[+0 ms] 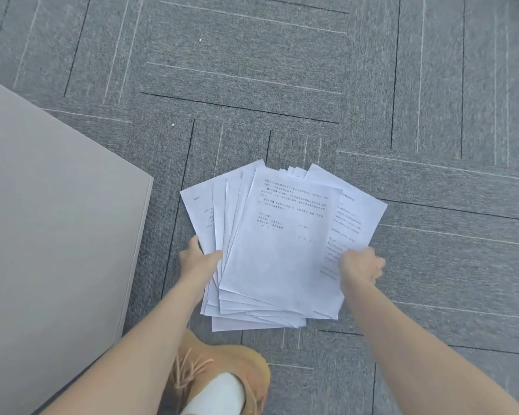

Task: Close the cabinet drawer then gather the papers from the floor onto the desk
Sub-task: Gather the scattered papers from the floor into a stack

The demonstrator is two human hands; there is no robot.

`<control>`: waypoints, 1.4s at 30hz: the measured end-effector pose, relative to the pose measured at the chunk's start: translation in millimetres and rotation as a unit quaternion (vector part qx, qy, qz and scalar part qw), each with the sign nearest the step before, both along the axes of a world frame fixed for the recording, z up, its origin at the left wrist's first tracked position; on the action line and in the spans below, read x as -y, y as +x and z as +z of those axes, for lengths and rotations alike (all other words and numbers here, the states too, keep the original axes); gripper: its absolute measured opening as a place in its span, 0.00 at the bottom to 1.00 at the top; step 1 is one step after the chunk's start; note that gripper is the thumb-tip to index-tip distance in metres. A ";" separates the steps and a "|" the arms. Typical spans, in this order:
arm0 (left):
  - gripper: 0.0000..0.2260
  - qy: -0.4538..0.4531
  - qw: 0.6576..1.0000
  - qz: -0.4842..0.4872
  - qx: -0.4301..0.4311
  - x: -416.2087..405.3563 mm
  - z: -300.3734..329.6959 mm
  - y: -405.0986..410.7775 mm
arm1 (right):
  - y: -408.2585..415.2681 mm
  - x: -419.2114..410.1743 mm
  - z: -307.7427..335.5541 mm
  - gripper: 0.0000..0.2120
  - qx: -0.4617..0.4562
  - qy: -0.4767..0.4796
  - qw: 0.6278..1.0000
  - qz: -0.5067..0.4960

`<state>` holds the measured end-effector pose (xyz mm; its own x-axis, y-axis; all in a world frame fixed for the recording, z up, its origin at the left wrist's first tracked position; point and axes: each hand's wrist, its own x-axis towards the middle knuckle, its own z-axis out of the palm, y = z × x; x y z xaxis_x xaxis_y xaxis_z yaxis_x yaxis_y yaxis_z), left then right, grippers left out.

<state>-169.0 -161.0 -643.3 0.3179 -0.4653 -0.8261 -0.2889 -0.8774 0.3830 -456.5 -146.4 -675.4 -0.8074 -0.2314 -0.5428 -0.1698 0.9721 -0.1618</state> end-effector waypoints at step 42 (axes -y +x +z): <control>0.15 0.046 0.991 0.013 -0.125 -14.4 -2.8 -15.8 | 64.7 -16.8 6.5 0.42 0.094 -0.040 0.979 0.175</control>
